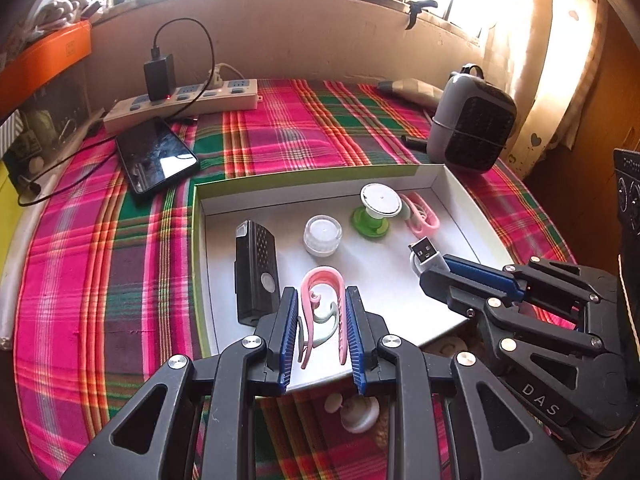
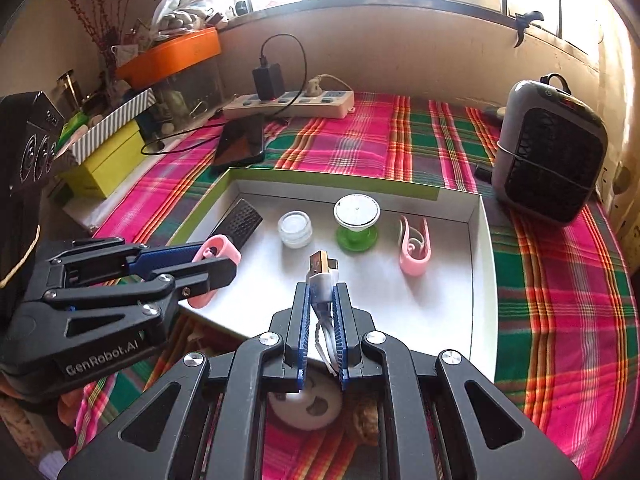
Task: Organize objects
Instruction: 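Carry the pink clip with left tool while right tool carries the cable into the box, then open left tool to release the pink clip while right tool releases the cable in the box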
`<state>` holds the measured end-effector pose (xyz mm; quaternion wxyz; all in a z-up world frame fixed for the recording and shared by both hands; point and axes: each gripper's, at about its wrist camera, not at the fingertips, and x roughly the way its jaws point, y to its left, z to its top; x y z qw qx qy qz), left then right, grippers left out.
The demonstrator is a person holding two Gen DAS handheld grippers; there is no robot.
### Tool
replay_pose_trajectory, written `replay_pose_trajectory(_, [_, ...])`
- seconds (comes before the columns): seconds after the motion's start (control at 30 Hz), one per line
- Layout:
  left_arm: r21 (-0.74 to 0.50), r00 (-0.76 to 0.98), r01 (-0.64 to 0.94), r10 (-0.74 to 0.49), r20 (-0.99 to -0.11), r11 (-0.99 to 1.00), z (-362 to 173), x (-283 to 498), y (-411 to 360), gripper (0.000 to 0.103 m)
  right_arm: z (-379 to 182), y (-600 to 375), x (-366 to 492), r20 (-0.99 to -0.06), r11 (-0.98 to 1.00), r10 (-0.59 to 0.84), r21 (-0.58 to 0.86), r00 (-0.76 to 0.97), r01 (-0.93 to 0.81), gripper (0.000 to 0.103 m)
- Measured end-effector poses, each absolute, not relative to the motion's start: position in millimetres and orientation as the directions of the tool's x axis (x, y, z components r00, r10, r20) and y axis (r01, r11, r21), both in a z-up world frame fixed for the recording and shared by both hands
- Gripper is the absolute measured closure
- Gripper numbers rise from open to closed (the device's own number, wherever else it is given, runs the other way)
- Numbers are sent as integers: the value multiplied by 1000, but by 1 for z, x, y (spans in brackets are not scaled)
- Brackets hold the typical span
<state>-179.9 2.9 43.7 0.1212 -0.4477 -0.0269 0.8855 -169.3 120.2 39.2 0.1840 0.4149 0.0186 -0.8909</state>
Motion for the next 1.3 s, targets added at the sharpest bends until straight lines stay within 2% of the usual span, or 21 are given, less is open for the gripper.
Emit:
replay_pose_trajectory(0.57, [-122, -544, -185, 205, -814, -975, 22, -207, 6, 81, 23, 114, -206, -776, -936, -298, 122, -556, 331, 91])
replay_pose_trajectory(1.3, [-40, -566, -179, 136, -813, -983, 19, -215, 8, 81, 12, 106, -224, -787, -934, -301, 129, -538, 334, 91])
